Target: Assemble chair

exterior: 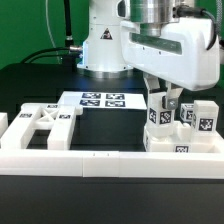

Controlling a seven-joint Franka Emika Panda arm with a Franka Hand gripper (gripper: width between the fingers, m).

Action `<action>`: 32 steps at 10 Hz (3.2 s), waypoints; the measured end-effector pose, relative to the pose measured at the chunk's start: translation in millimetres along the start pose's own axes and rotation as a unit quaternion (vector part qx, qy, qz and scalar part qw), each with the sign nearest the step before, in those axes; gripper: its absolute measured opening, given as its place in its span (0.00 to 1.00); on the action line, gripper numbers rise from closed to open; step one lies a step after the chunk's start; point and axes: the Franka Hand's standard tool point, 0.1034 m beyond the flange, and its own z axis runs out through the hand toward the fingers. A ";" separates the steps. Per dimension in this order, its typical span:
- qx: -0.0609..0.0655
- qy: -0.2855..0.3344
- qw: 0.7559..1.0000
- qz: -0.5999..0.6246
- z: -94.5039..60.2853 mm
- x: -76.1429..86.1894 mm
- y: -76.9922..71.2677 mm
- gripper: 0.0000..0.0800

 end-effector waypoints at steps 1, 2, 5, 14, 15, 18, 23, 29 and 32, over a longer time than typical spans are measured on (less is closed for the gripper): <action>0.015 -0.002 0.999 0.051 0.3 1.9 -1.4 0.36; 0.036 -0.005 0.993 0.113 0.4 3.0 -1.4 0.36; 0.068 -0.003 0.970 0.235 0.6 -0.8 -2.8 0.36; 0.035 -0.006 0.998 -0.053 -4.8 1.0 -10.6 0.81; 0.026 0.006 0.990 -0.136 -4.2 2.0 -9.2 0.81; 0.014 0.022 0.955 -0.294 -3.9 3.2 -8.5 0.81; -0.003 0.033 0.878 -0.477 -2.6 5.0 -7.4 0.81; -0.004 0.040 0.869 -0.493 -0.5 5.2 -6.9 0.36; -0.002 0.039 0.879 -0.475 -0.4 4.9 -7.0 0.36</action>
Offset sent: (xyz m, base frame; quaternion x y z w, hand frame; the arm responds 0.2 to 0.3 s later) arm -0.0110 0.0034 -0.0097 0.0413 0.0176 0.2553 0.9658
